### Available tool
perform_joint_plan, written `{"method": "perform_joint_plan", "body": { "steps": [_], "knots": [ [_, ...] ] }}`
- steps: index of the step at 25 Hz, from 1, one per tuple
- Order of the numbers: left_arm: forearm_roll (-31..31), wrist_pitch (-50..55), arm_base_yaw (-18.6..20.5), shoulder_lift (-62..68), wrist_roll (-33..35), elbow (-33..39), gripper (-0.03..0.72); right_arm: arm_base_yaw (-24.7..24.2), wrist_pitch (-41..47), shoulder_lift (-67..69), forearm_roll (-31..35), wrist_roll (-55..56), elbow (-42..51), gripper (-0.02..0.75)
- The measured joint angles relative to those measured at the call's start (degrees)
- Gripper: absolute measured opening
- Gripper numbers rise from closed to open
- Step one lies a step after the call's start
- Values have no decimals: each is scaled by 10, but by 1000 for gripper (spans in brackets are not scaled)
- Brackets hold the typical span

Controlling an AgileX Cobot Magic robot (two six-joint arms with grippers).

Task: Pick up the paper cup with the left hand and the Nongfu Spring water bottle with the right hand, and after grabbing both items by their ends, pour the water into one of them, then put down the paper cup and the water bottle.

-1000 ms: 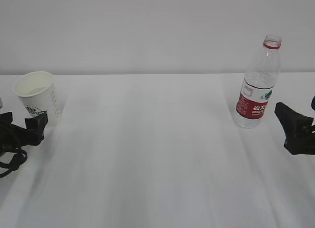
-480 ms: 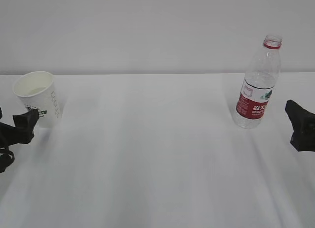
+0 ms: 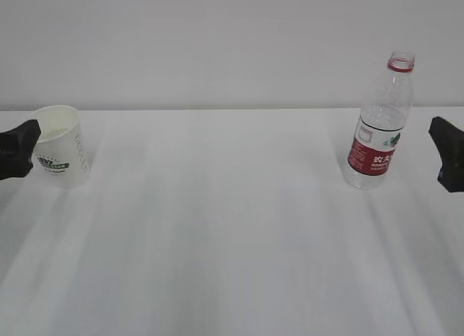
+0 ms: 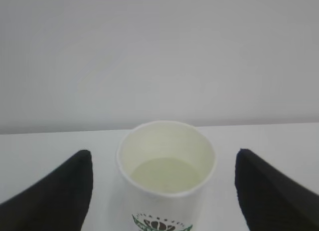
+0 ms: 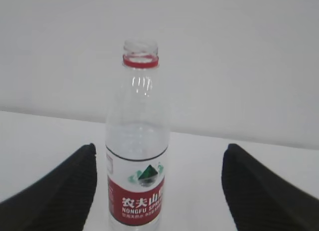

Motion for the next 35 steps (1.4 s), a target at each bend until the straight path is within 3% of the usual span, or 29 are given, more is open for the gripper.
{"method": "perform_joint_plan", "body": {
  "steps": [22, 35],
  "knots": [
    [0, 203, 0, -266, 34, 6, 627, 0, 325, -294, 30, -50, -40, 589],
    [-1, 412, 0, -501, 62, 8, 615, 0, 455, -397, 31, -54, -40, 588]
  ]
}}
